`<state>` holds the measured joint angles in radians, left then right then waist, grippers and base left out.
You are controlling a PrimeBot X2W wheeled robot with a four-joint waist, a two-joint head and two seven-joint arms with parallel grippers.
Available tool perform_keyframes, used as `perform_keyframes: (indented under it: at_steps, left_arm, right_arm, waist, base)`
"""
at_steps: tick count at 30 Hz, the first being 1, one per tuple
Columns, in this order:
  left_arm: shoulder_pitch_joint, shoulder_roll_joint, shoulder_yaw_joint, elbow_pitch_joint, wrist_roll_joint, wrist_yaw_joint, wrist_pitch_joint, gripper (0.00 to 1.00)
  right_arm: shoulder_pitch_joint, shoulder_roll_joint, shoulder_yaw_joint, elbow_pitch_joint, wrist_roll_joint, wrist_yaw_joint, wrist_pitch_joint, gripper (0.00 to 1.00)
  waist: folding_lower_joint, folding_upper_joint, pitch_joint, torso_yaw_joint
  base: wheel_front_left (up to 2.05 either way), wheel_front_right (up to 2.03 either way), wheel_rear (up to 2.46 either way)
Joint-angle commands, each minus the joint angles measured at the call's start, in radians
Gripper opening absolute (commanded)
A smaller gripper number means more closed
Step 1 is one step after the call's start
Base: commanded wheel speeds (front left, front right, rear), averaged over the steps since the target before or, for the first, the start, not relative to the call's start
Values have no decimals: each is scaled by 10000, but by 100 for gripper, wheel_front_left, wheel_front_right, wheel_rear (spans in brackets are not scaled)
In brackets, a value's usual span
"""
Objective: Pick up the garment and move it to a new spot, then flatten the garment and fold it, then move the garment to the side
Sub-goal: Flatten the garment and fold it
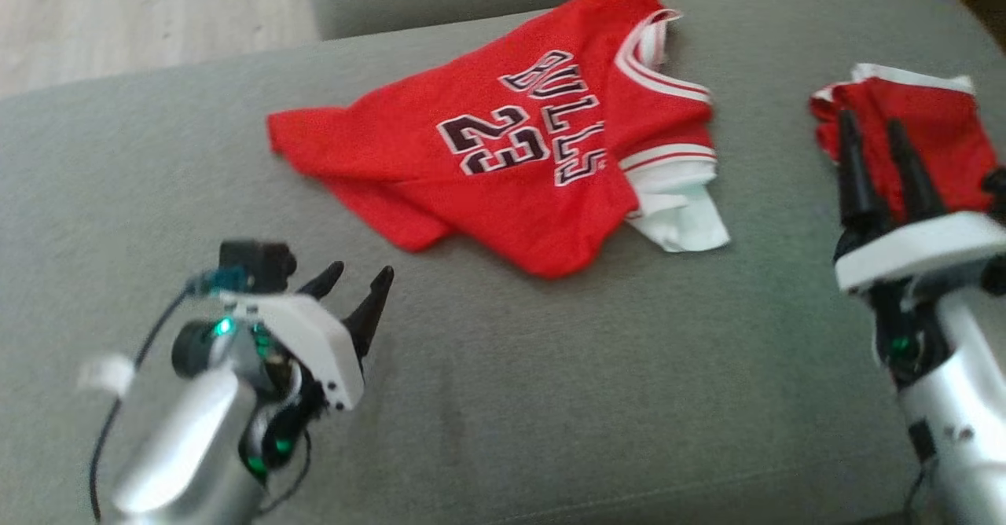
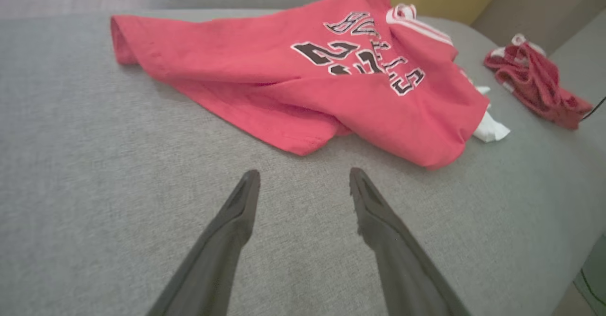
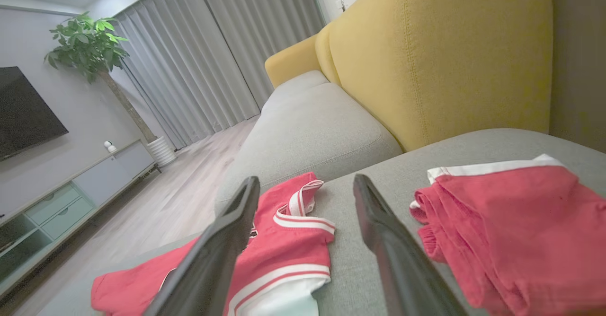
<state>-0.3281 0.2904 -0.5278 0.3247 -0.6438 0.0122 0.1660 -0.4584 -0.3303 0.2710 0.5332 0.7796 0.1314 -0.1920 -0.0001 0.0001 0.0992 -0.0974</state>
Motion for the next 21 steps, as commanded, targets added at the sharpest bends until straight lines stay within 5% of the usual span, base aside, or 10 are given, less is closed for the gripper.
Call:
perform_keyframes:
  at_steps: [1,8,21]
  left_arm:
    - [-1055,407,316,-138,-131,-212,484,100]
    - [-2868,676,-559,1389,-777,-1252,3205,100]
    - [-4601,775,-1828,4539,33,-1413,3301,100]
  right_arm:
    - [66,30,39,-664,-92,-7,-69,100]
    - [1196,526,-294,-1930,-304,-7,432,100]
    - [1472,1227,-619,-2762,-543,-7,869,100]
  waist:
    - [1,-1,-35,-382]
    - [1,-1,289,-1088]
    - [1,-1,755,-2130]
  base:
    - [0,0,0]
    - [0,0,0]
    - [0,0,0]
